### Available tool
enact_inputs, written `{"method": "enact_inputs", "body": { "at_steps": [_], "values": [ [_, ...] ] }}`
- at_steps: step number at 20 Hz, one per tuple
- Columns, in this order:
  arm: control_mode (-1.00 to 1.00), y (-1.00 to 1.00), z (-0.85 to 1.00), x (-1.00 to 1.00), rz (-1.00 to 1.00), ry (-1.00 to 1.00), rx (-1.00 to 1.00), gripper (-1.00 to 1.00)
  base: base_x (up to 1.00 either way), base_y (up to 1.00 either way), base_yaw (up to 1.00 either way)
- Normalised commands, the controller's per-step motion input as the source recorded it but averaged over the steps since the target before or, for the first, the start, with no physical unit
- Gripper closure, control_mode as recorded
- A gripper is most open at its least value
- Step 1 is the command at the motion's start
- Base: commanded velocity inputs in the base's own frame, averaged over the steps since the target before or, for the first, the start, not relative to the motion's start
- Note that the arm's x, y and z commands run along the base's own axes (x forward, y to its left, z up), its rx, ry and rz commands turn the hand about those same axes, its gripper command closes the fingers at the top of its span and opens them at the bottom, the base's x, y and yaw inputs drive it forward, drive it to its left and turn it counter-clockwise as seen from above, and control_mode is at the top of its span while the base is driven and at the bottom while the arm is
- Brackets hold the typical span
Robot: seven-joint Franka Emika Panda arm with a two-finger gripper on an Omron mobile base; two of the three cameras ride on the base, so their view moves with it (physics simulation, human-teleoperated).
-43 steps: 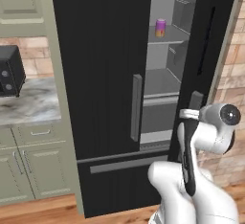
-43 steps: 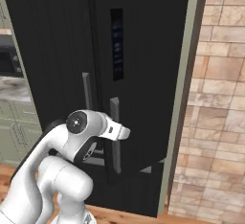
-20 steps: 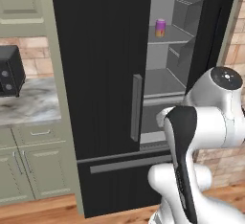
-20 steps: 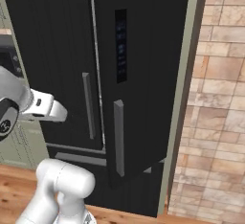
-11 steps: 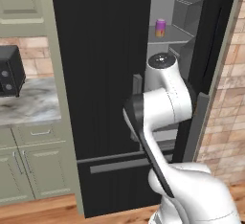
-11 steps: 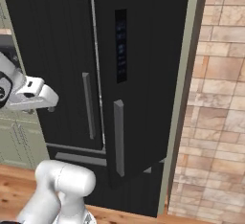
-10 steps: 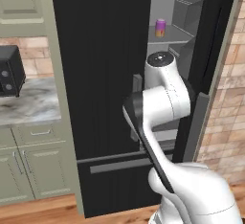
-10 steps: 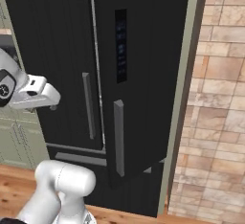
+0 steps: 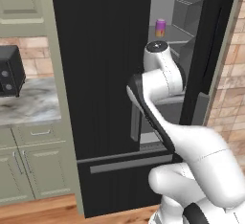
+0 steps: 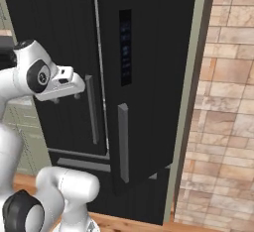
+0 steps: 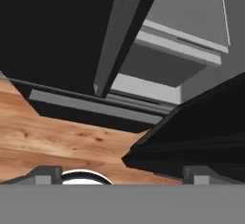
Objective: Open the fridge, grab two sodas, and place both sodas inside the bowl with ice on the dining counter.
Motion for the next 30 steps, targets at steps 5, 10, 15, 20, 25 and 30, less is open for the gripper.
{"method": "enact_inputs", "body": {
  "at_steps": [5,10,15,20,25,30],
  "values": [
    [-1.00,-0.29,-0.07,0.67,0.05,0.00,-0.09,-1.00,0.00,0.00,0.00],
    [-1.00,-0.34,-0.02,0.50,0.04,0.00,-0.08,-1.00,0.00,0.00,0.00],
    [-1.00,-0.40,-0.10,0.34,0.02,0.00,-0.07,-1.00,0.00,0.00,0.00],
    [-1.00,-0.42,-0.13,0.26,0.00,0.00,-0.07,-1.00,0.00,0.00,0.00],
    [-1.00,-0.44,-0.11,0.16,0.00,0.00,-0.05,-1.00,0.00,0.00,0.00],
    [-1.00,-0.65,-0.07,-0.22,-0.04,0.00,-0.02,-1.00,0.00,0.00,0.00]
  ]
}}
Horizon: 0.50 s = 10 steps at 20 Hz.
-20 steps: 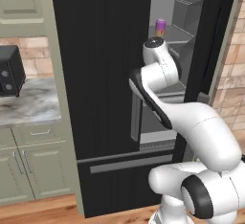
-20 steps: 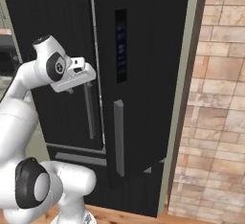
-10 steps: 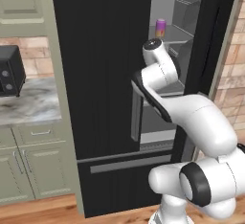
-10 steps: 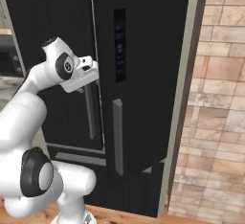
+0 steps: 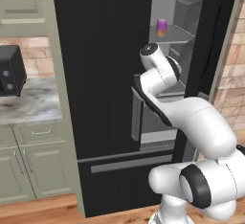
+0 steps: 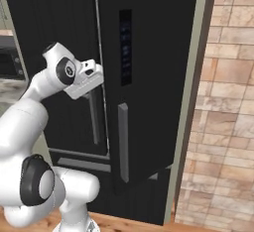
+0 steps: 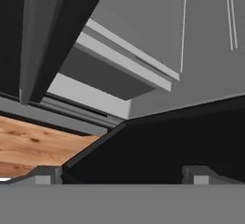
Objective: Open the fridge, grab two sodas, and place both sodas inside the bowl with ice on the dining counter.
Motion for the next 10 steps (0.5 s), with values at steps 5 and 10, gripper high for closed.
{"method": "enact_inputs", "body": {
  "at_steps": [5,10],
  "values": [
    [-1.00,-0.79,-0.01,-0.28,-0.07,0.00,0.00,-1.00,0.00,0.00,0.00],
    [-1.00,-0.87,0.00,-0.05,-0.04,0.02,0.00,-1.00,0.00,0.00,0.00]
  ]
}}
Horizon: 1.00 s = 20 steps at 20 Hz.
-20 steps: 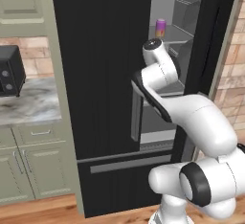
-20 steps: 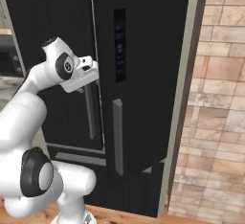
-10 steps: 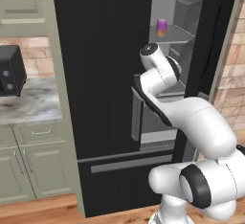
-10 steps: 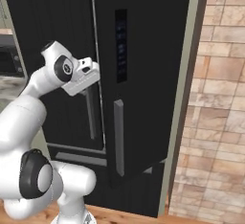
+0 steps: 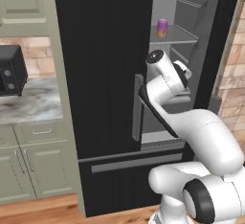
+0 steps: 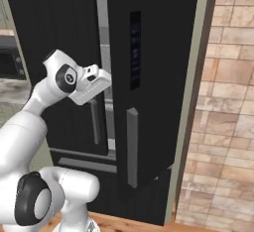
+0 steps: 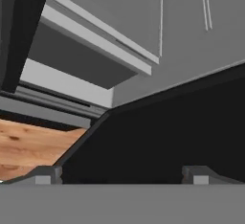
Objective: Open the fridge, grab two sodas, and place both sodas inside the bowl with ice on the dining counter.
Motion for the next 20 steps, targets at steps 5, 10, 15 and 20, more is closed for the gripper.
{"method": "enact_inputs", "body": {
  "at_steps": [5,10,15,20],
  "values": [
    [-1.00,-0.94,0.00,-0.09,-0.04,0.02,0.00,-1.00,0.00,0.00,0.00],
    [-1.00,-0.97,0.02,-0.24,-0.05,0.02,0.00,-1.00,0.00,0.00,0.00],
    [-1.00,-0.96,0.11,-0.20,-0.06,0.04,0.00,-1.00,0.00,0.00,0.00],
    [-1.00,-0.90,0.19,-0.01,-0.02,0.04,0.00,-1.00,0.00,0.00,0.00]
  ]
}}
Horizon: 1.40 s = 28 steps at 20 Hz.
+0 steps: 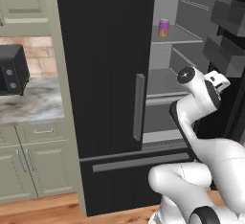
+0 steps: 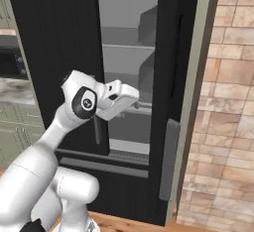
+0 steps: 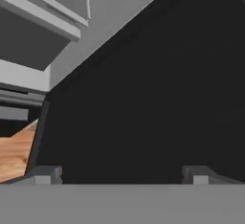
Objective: Open the fridge, grab two sodas, and place both sodas inside the bowl with ice on the dining counter.
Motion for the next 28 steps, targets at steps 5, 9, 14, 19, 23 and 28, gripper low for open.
{"method": "enact_inputs", "body": {
  "at_steps": [5,9,14,19,23,28],
  "values": [
    [-1.00,-0.85,0.18,0.02,0.00,0.05,0.00,-1.00,0.00,0.00,0.00],
    [-1.00,-0.82,0.13,0.05,0.00,0.05,0.00,-1.00,0.00,0.00,0.00],
    [-1.00,-0.37,0.00,-0.01,0.00,0.04,0.04,-1.00,0.00,0.00,0.00],
    [-1.00,0.39,-0.06,-0.60,0.09,0.01,0.10,-1.00,0.00,0.00,0.00],
    [-1.00,0.93,0.00,-0.38,0.02,0.02,0.15,-1.00,0.00,0.00,0.00],
    [-1.00,1.00,0.00,-0.19,0.06,0.00,0.19,-1.00,0.00,0.00,0.00]
  ]
}}
